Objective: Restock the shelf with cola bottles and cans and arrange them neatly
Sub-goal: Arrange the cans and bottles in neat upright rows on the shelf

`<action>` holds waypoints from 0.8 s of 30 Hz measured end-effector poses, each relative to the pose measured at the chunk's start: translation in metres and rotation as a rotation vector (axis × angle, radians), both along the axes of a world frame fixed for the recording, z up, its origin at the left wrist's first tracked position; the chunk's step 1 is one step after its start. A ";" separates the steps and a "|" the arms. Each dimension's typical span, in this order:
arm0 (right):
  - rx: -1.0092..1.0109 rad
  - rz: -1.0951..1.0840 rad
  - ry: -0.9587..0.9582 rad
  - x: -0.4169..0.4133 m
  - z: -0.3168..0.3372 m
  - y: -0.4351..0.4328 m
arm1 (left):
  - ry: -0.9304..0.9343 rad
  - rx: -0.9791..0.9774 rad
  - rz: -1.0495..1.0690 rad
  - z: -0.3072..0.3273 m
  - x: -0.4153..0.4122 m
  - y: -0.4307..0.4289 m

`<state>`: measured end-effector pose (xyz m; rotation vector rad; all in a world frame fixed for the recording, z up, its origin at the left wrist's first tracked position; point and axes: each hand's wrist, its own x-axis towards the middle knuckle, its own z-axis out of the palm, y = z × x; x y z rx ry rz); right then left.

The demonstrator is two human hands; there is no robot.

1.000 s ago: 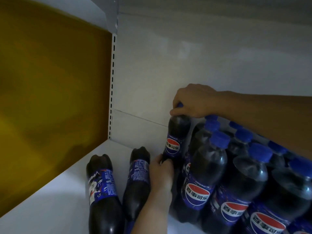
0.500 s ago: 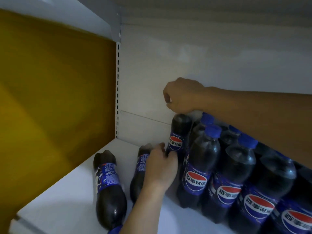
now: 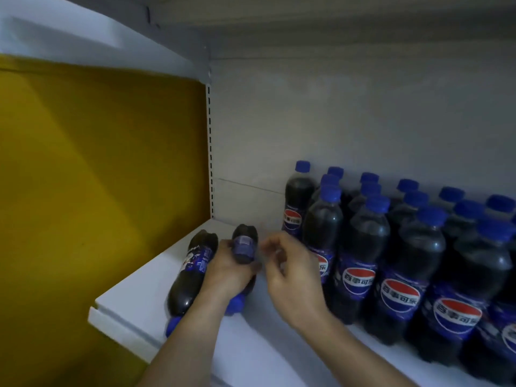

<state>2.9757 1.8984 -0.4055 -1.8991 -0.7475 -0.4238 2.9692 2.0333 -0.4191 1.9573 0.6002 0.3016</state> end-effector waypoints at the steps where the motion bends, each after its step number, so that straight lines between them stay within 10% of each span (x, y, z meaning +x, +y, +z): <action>1: 0.011 -0.005 0.022 -0.002 -0.017 -0.001 | -0.029 -0.075 -0.002 -0.001 -0.003 -0.001; 10: -0.165 0.120 0.105 0.003 -0.061 -0.008 | -0.153 -0.853 0.077 -0.006 -0.022 0.008; 24: 0.084 -0.056 -0.031 -0.001 -0.034 -0.002 | -0.330 -0.138 -0.402 -0.026 -0.022 0.003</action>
